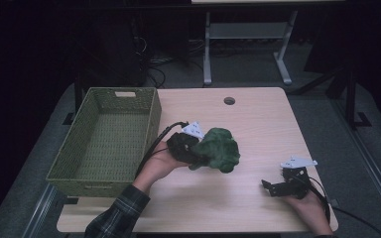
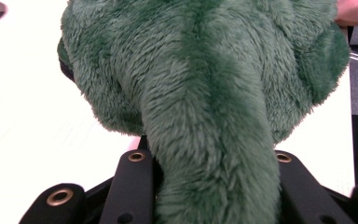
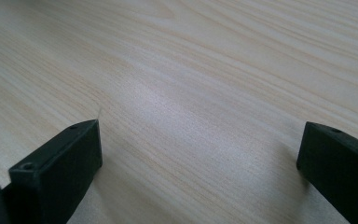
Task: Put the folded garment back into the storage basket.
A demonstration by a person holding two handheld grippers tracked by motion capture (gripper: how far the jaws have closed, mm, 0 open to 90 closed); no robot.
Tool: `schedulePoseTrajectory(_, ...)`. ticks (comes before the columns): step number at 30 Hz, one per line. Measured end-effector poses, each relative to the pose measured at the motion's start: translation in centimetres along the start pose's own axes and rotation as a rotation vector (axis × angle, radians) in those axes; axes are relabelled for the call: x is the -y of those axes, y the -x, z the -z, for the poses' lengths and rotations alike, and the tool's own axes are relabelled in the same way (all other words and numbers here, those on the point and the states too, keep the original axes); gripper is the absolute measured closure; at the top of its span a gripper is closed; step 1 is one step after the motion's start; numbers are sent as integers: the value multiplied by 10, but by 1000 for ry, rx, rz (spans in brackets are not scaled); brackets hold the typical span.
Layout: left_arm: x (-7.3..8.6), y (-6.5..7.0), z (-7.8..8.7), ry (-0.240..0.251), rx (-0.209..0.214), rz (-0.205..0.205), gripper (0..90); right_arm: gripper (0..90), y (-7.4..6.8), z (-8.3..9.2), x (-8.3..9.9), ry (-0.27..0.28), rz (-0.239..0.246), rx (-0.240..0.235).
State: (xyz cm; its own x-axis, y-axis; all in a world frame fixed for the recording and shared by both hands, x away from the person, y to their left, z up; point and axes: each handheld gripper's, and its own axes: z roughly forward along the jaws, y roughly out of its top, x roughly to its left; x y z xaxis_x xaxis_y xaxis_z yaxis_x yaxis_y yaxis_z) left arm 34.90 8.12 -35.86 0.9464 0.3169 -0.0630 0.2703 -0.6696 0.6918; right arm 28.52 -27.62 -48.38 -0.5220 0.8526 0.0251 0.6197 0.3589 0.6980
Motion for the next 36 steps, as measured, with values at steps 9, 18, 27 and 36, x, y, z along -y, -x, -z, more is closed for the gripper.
schedulePoseTrajectory(9, 4, -7, 35, 1, -50, 3, 662, 0, 0, 0, 0, -3, -6, -1)
schedulePoseTrajectory(18, 17, -19, 73, 25, -119, 38, 662, 0, 0, 0, 0, -3, -6, -1)
schedulePoseTrajectory(27, 40, -34, 115, 42, -205, 88, 662, 0, 0, 0, 0, -3, -7, -1)
schedulePoseTrajectory(36, 72, -48, 153, 49, -297, 159, 662, 0, 0, 0, 0, 0, -3, 1)
